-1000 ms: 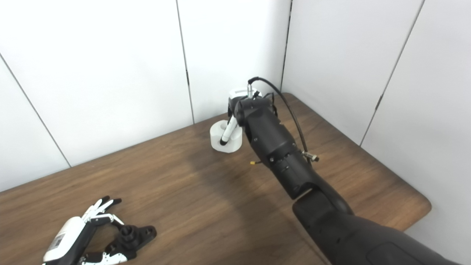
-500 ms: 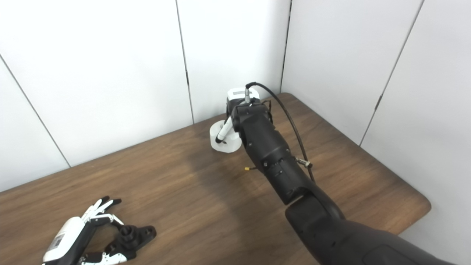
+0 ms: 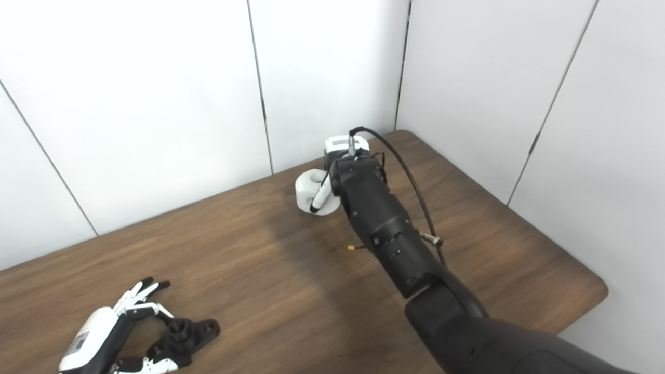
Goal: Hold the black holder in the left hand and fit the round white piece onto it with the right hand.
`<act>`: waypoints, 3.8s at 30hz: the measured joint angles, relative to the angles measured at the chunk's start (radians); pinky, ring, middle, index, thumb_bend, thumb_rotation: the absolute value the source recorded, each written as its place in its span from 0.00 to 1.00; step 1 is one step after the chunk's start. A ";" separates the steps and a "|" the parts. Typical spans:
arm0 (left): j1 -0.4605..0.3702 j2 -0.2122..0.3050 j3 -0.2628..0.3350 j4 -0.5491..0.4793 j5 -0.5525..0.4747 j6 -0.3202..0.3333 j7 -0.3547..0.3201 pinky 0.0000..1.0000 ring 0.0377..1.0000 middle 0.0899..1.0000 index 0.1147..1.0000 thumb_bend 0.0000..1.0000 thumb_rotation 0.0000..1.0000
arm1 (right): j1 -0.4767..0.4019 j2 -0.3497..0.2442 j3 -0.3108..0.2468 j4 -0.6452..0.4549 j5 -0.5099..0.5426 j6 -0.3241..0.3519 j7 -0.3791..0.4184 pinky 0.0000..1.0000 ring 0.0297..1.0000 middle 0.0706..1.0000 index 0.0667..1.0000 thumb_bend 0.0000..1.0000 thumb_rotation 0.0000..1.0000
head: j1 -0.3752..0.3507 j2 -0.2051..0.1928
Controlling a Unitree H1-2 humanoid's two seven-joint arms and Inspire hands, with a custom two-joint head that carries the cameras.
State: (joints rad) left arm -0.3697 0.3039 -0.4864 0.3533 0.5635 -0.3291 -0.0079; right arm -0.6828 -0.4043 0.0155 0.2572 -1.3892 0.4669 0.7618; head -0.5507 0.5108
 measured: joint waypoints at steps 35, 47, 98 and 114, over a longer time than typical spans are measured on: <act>0.016 0.000 0.012 -0.017 0.001 0.001 -0.004 1.00 0.99 0.90 0.42 0.52 0.06 | 0.135 -0.032 0.086 0.025 0.252 -0.002 -0.700 0.77 0.75 0.68 0.45 0.52 0.14 | 0.120 0.057; 0.017 -0.017 0.006 -0.031 0.009 0.040 -0.003 1.00 1.00 0.91 0.42 0.52 0.06 | -0.017 -0.008 0.068 -0.283 0.255 0.000 -0.100 0.78 0.82 0.73 0.44 0.52 0.14 | 0.273 0.136; -0.015 -0.102 -0.042 -0.040 0.022 0.195 -0.002 1.00 1.00 0.91 0.41 0.52 0.06 | 0.083 0.083 0.289 -0.666 0.298 -0.013 0.313 0.74 0.79 0.71 0.45 0.52 0.13 | 0.529 0.255; -0.013 -0.103 -0.051 -0.055 0.024 0.215 -0.001 1.00 1.00 0.92 0.41 0.52 0.06 | 0.128 0.097 0.299 -0.631 0.305 -0.045 0.232 0.66 0.76 0.71 0.44 0.52 0.14 | 0.546 0.265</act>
State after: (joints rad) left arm -0.3826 0.2012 -0.5370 0.2980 0.5875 -0.1138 -0.0094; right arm -0.5544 -0.3075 0.3141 -0.3741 -1.0841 0.4221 0.9935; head -0.0046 0.7762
